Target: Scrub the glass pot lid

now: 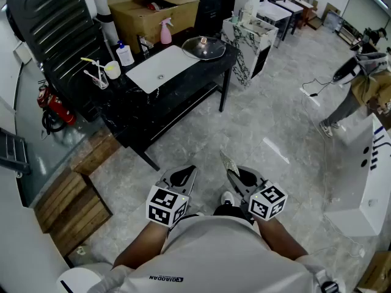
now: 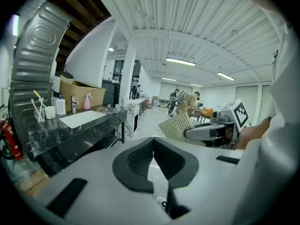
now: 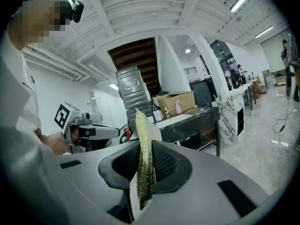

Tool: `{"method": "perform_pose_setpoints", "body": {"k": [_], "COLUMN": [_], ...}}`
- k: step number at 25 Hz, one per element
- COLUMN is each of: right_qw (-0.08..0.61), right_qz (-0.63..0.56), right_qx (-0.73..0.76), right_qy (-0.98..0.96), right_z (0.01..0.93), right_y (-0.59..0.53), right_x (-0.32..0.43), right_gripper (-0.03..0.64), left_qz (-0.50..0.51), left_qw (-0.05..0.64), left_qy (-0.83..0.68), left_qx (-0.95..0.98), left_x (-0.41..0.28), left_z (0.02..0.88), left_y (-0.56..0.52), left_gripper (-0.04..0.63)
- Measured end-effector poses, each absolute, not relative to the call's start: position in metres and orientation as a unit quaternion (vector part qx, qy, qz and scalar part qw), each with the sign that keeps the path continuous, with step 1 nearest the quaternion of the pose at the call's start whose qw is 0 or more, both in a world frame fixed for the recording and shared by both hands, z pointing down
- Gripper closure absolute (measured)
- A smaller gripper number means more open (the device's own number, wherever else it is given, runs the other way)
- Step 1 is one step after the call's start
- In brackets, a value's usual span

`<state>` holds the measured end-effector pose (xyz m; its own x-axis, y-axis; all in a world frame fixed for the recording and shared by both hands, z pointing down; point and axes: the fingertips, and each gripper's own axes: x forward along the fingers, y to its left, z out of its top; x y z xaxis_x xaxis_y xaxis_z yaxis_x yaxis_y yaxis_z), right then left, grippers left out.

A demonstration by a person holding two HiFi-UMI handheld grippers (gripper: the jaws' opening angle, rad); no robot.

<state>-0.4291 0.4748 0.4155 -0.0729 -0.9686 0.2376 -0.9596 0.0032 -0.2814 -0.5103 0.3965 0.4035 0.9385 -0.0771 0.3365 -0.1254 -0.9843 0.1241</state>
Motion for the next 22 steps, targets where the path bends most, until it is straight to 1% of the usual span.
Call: {"method": "perform_pose_setpoints", "body": {"k": [16,18,22], "right_qw": [0.001,-0.003,-0.001], "right_qz": [-0.176,-0.175,-0.181], "right_qx": [-0.684,-0.684,-0.687], "right_qy": [0.708,0.708,0.704], "right_z": [0.413,0.412,0.415], "right_y": [0.465,0.461,0.458], "right_x": [-0.429,-0.43,-0.43], "right_gripper": [0.532,0.532,0.532], "left_qz": [0.154,0.159,0.176], "left_qw": [0.076,0.085,0.134], "left_qy": [-0.052,-0.048,-0.033], "left_qx": [0.984,0.982,0.975], "left_x": [-0.506,-0.506,-0.506], "left_z": [0.398,0.402,0.42], "left_y": [0.382,0.381,0.384], "left_gripper": [0.58,0.58,0.58]}}
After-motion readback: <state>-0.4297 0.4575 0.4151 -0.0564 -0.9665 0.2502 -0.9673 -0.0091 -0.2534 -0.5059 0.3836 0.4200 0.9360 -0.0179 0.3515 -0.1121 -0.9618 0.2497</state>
